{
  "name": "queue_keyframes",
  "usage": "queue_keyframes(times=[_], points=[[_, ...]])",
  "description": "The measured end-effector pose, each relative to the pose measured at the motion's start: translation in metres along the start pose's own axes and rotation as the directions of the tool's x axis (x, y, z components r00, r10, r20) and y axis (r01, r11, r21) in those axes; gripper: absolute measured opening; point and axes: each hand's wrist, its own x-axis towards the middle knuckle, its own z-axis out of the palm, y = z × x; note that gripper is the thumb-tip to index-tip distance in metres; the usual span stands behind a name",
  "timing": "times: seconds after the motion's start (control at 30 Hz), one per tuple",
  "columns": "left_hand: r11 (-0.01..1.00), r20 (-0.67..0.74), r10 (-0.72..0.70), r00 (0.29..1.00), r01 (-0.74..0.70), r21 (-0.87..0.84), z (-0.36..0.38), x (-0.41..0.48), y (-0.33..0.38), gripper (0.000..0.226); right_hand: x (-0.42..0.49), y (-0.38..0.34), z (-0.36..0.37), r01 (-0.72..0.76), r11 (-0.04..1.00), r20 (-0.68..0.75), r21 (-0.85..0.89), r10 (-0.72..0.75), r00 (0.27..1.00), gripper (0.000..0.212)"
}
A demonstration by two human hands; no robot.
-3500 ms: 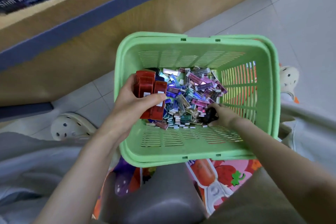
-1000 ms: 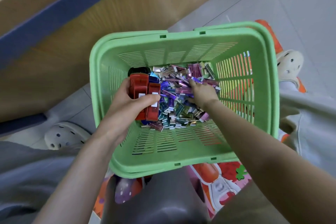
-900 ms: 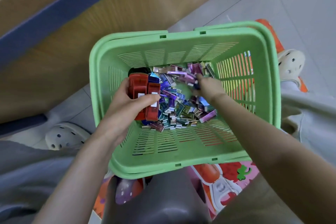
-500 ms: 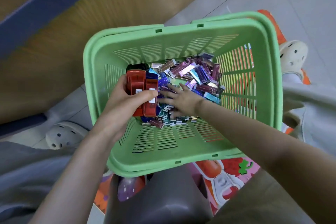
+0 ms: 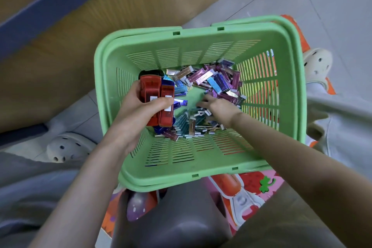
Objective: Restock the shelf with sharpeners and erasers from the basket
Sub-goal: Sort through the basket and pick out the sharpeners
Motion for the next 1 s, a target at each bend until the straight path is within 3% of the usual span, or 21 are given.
queue_keyframes(times=[0.17, 0.23, 0.3, 0.37, 0.43, 0.5, 0.57, 0.6, 0.77, 1.0], points=[[1.000, 0.019, 0.001, 1.000, 0.000, -0.027, -0.002, -0.004, -0.005, 0.041, -0.039, 0.022, -0.032, -0.049, 0.986, -0.275, 0.159, 0.092, 0.957, 0.046], [0.999, 0.017, -0.003, 1.000, 0.004, -0.033, -0.005, -0.004, -0.005, 0.041, -0.046, 0.034, -0.044, -0.145, 0.987, -0.376, 0.075, 0.162, 0.912, 0.050], [0.999, 0.005, -0.008, 1.000, 0.009, -0.045, -0.007, -0.004, -0.006, 0.043, -0.045, 0.033, -0.045, -0.319, 0.944, -0.438, -0.080, 0.254, 0.862, 0.069], [0.999, -0.002, -0.011, 1.000, 0.011, -0.049, -0.010, -0.003, -0.005, 0.044, -0.043, 0.017, -0.034, -0.385, 0.902, -0.518, -0.197, 0.238, 0.822, 0.077], [0.999, -0.016, -0.012, 1.000, 0.012, -0.049, -0.012, -0.002, -0.005, 0.046, -0.040, -0.003, -0.020, -0.233, 0.926, -0.414, -0.296, 0.095, 0.905, 0.065], [0.999, -0.034, -0.016, 0.999, 0.014, -0.046, -0.015, 0.000, -0.006, 0.046, -0.032, -0.017, -0.007, -0.062, 0.989, -0.148, -0.132, 0.042, 0.988, 0.060], [0.999, -0.049, -0.024, 0.999, 0.022, -0.035, -0.019, 0.001, -0.007, 0.045, -0.016, -0.023, 0.002, -0.117, 0.990, 0.122, 0.080, 0.107, 0.987, 0.076], [0.999, -0.056, -0.025, 0.998, 0.023, -0.035, -0.021, 0.003, -0.008, 0.045, -0.007, -0.025, 0.007, -0.151, 0.983, 0.175, 0.108, 0.131, 0.976, 0.083], [0.998, -0.076, -0.027, 0.997, 0.023, -0.052, -0.021, 0.006, -0.012, 0.038, 0.014, -0.041, 0.019, -0.149, 0.968, 0.253, 0.203, 0.095, 0.963, 0.098], [0.999, -0.070, -0.034, 0.997, 0.032, -0.038, -0.022, 0.010, -0.010, 0.043, 0.021, -0.045, 0.032, -0.079, 0.917, 0.148, 0.391, 0.022, 0.989, 0.063]])
